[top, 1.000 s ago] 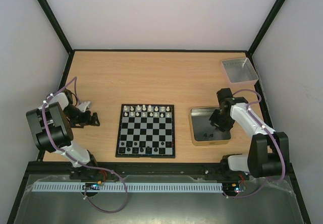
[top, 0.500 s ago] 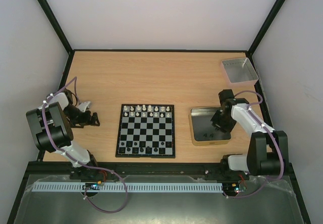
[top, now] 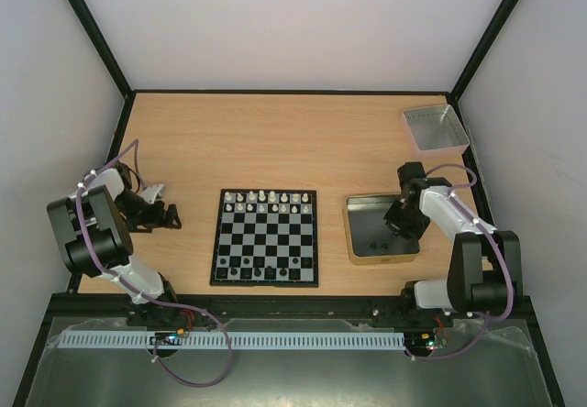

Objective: Set up the chess pieces on the board
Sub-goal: Pick up the chess piece from the storage box.

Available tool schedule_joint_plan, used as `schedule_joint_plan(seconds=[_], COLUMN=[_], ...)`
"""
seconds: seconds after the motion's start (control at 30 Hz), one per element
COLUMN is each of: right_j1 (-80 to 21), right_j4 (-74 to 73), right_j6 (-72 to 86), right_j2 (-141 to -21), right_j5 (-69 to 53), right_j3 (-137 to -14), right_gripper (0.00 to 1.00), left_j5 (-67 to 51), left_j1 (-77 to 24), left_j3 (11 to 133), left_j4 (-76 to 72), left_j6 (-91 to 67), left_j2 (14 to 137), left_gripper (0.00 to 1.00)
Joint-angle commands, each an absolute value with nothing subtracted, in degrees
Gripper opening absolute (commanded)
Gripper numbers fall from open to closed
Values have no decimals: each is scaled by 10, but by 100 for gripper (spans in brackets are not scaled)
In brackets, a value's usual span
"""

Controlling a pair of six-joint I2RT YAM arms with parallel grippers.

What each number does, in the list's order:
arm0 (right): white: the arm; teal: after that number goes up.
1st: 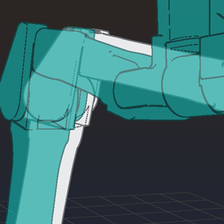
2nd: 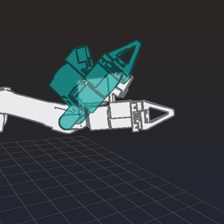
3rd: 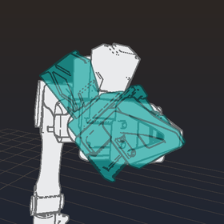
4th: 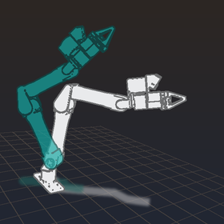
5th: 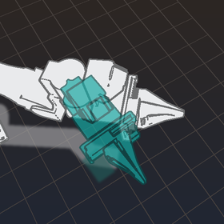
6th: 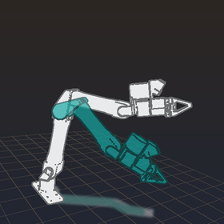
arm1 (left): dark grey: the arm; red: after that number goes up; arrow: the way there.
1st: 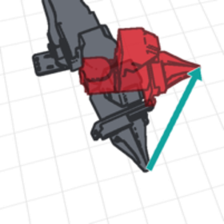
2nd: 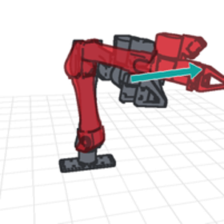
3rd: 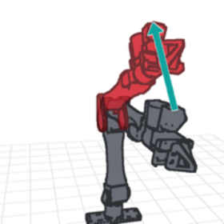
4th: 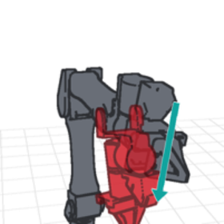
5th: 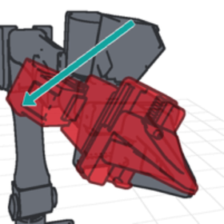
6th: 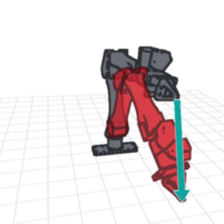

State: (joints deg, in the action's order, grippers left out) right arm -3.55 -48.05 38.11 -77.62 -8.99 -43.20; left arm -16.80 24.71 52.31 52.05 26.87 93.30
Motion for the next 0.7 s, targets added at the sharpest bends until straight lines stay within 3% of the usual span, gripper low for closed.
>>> schedule_joint_plan(seconds=[0.0,0.57,0.67], right_j1=[-32,-32,-32], right_j4=[-480,-464,-463], right_j6=[377,378,379], right_j2=[-777,-793,-793], right_j5=[-73,-71,-69], right_j3=[-430,-421,-421], right_gripper=[17,18,11], left_j5=[-174,-180,-181], left_j1=[251,266,268], left_j3=[514,515,514], left_j4=[532,535,535], left_j6=[278,282,284], left_j2=[936,928,928], left_gripper=[99,99,99])
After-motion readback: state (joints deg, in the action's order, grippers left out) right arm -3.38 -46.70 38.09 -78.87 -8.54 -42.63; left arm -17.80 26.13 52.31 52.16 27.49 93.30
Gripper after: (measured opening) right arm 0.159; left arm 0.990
